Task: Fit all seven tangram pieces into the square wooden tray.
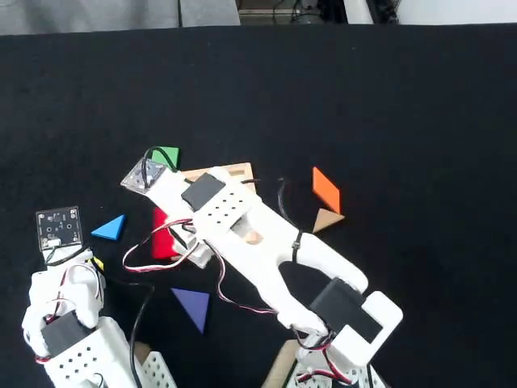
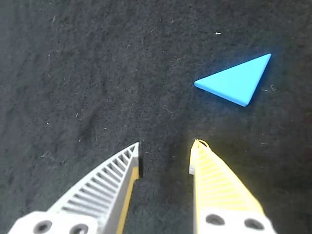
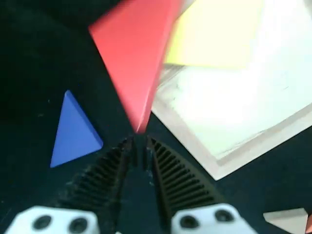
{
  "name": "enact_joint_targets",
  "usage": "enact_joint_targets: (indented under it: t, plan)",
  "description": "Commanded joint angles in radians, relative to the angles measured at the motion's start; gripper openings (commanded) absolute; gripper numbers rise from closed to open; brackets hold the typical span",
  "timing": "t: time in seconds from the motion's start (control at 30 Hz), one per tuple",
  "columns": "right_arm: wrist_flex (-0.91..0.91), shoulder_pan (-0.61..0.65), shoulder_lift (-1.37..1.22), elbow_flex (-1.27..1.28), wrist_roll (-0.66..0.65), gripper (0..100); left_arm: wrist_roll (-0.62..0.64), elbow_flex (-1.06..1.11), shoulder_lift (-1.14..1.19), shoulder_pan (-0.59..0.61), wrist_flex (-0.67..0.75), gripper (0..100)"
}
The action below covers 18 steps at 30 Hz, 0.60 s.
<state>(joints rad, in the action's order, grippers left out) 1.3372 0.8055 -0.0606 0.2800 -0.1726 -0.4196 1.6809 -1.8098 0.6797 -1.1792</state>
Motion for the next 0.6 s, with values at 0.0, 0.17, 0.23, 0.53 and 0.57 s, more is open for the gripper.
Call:
enact_joint_targets:
  t: [0.0,0.17,0.23,0.53,0.57]
  plan:
    - [-0.026,-0.08,0.027,-0.042,-0.002,1.2,-0.002,0.008,-0.009,-0.001,0.003,18]
    - [-0.043,-0.249,0.024,-0.039,-0.009,1.1,-0.002,0.008,-0.009,-0.001,0.003,18]
    - [-0.041,-0.267,0.024,-0.038,-0.009,1.1,-0.002,0.008,-0.009,-0.001,0.003,18]
    - [-0.21,-0.356,0.05,0.088,0.011,1.1,0.002,-0.002,-0.011,-0.036,0.029,18]
    - [-0.264,-0.382,0.065,0.134,0.025,1.1,0.0,-0.01,-0.011,-0.067,0.048,18]
